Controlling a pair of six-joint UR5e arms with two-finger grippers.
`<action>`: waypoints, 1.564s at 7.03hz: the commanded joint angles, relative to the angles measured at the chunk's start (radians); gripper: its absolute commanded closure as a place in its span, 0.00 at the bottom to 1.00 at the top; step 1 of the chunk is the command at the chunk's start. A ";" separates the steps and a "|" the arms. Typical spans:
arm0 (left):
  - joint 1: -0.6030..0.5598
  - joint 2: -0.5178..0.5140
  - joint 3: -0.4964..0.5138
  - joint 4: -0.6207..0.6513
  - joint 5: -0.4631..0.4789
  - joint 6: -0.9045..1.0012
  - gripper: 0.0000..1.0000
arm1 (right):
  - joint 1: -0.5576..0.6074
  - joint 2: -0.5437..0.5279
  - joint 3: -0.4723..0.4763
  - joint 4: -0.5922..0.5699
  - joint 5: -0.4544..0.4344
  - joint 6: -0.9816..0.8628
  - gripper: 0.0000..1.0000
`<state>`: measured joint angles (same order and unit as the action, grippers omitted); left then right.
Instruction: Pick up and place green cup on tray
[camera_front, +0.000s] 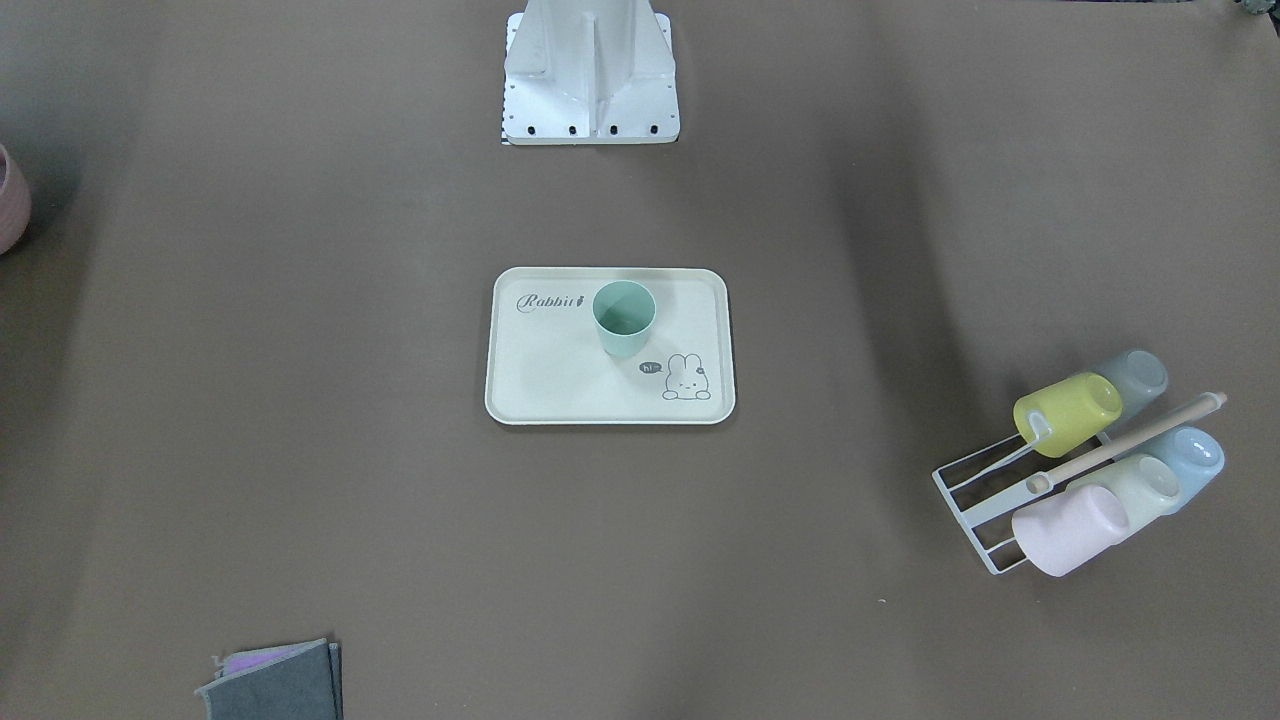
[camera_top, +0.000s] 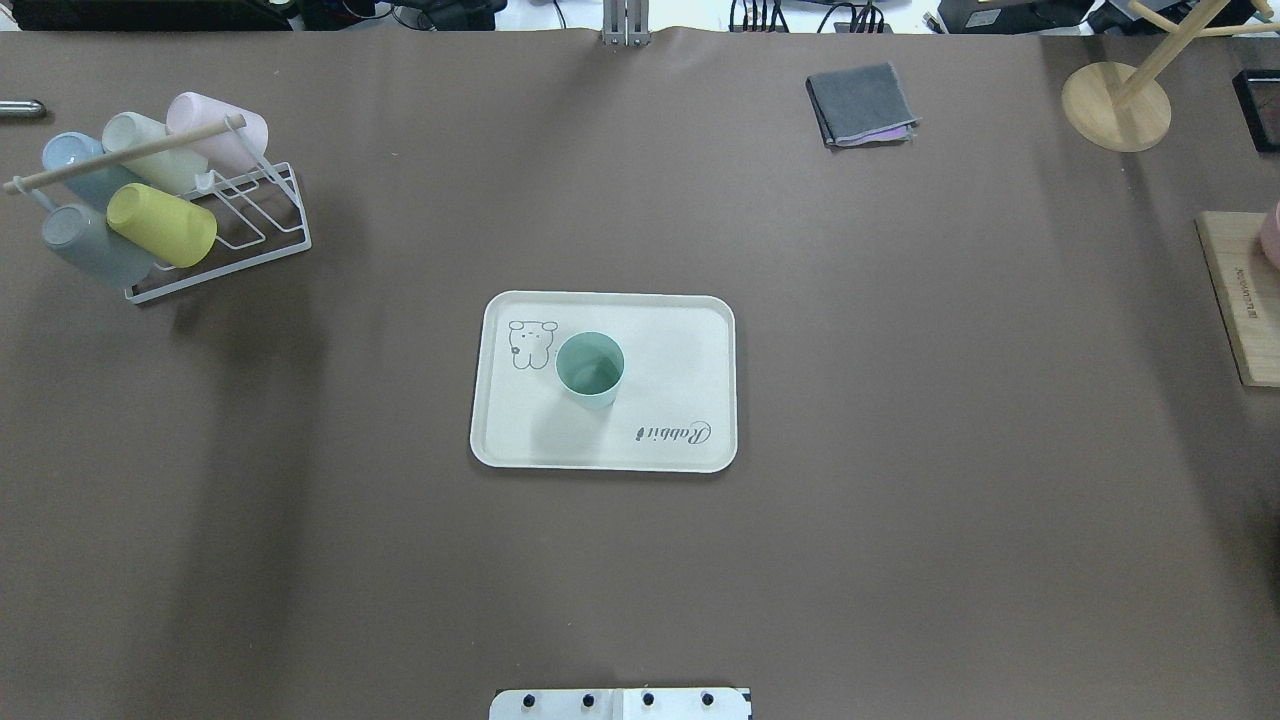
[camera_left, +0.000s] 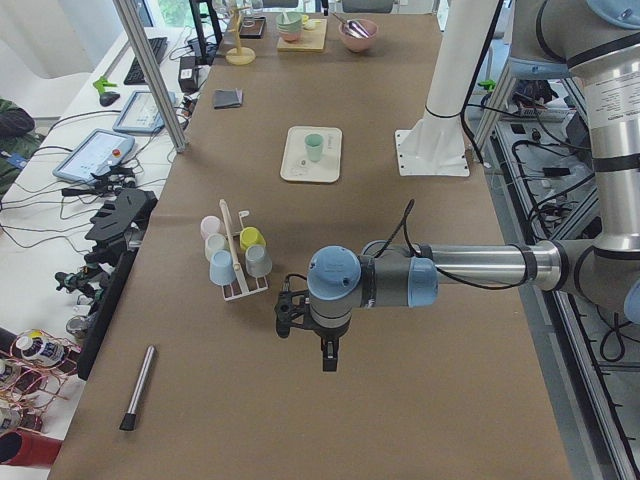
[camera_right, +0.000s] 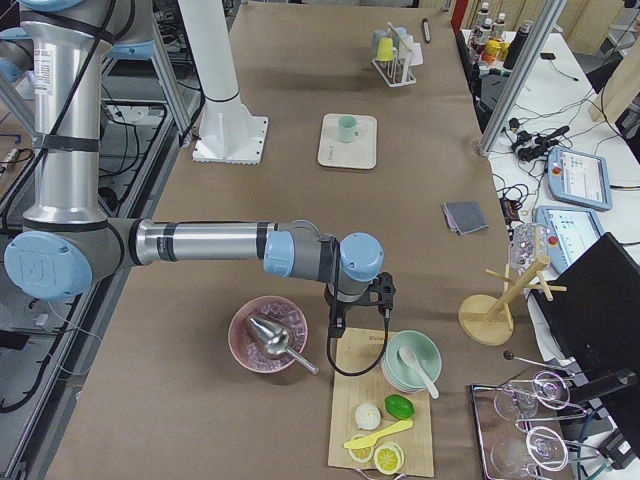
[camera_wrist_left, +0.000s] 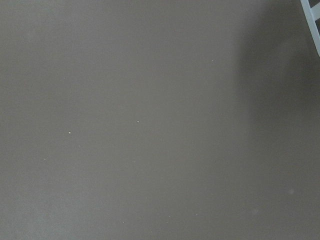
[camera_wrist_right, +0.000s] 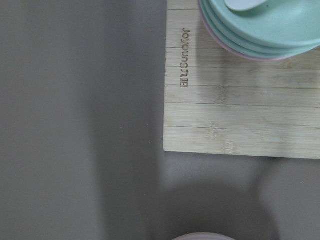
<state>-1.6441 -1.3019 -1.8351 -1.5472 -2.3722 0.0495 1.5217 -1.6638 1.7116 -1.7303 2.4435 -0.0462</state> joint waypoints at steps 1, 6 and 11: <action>0.000 -0.007 0.007 -0.001 0.002 0.006 0.02 | 0.000 -0.001 0.002 0.000 0.002 0.000 0.00; 0.000 -0.004 0.000 -0.001 -0.004 0.006 0.02 | 0.000 0.001 0.002 0.000 0.002 0.000 0.00; 0.000 -0.004 0.010 -0.004 0.001 0.012 0.02 | 0.000 0.003 0.005 0.002 -0.008 -0.008 0.00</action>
<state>-1.6435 -1.3066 -1.8244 -1.5508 -2.3735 0.0612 1.5217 -1.6636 1.7155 -1.7293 2.4387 -0.0522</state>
